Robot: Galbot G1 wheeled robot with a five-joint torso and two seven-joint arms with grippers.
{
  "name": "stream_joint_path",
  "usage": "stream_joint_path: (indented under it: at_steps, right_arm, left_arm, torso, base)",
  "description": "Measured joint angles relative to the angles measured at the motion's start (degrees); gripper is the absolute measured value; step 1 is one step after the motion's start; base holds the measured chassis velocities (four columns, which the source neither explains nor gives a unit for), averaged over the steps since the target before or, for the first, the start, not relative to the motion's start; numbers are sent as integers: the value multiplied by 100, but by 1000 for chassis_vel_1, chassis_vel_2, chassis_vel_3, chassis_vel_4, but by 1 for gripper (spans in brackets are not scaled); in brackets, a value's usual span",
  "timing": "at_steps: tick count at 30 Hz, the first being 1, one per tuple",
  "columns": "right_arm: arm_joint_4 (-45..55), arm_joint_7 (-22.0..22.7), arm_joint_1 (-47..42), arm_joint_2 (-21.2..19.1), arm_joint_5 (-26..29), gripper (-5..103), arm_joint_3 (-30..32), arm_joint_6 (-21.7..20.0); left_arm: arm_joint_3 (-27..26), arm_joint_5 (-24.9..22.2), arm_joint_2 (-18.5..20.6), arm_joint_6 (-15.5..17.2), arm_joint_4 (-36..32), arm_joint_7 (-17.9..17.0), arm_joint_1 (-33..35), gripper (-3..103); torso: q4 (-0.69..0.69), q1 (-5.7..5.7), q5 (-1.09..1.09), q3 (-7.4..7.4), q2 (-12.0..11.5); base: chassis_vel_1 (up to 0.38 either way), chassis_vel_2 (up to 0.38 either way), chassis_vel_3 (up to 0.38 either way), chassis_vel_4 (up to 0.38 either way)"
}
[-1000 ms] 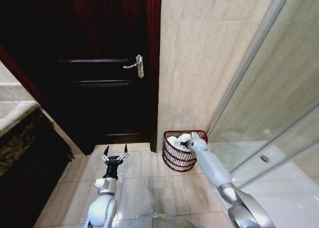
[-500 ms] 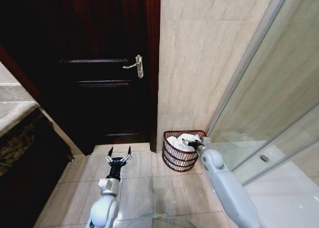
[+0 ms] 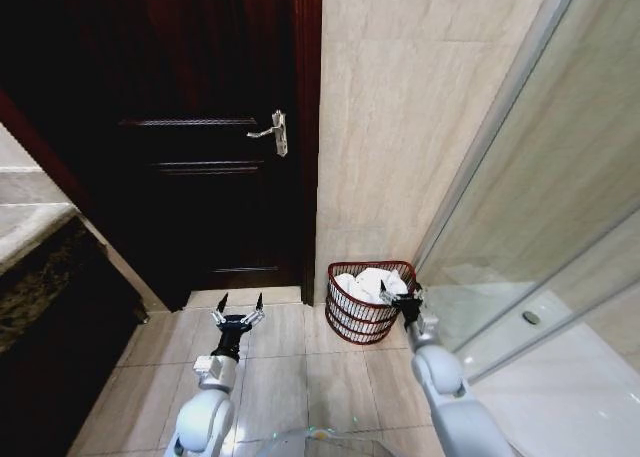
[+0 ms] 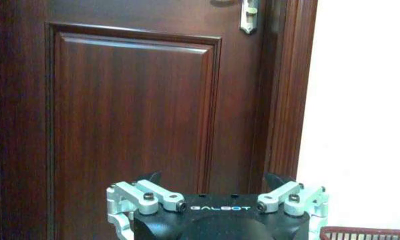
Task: Discard the used towel into the hamper.
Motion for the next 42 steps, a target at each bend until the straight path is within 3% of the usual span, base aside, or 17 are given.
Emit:
stream_joint_path:
  at_steps: [11,22,35,42]
  right_arm:
    - [1391,316,-1177,196,-83,100,246,148]
    - [1603,223,-1636,312,-126,100,362,229]
    - [1902,349,-2205,577,-481,100,214,427]
    - [1941,384,-2431,647,-548,100,196,631]
  left_arm:
    - [-87,-18,-152,-70,-109,101,261,100]
    - [-269,-28,-276,-6,-525,190,535,100]
    - [-326,-66,-398,-511,-716,159,726,100]
    - [-323,-96,-384,-578,-717,155,793,100]
  torso:
    - [0,0,-1,-1,0]
    - [0,0,-1,0,0]
    - [0,0,0,0,0]
    - [0,0,-1,0,0]
  base:
    - [0,0,0,0]
    - [0,0,0,0]
    - [0,0,0,0]
    - [0,0,0,0]
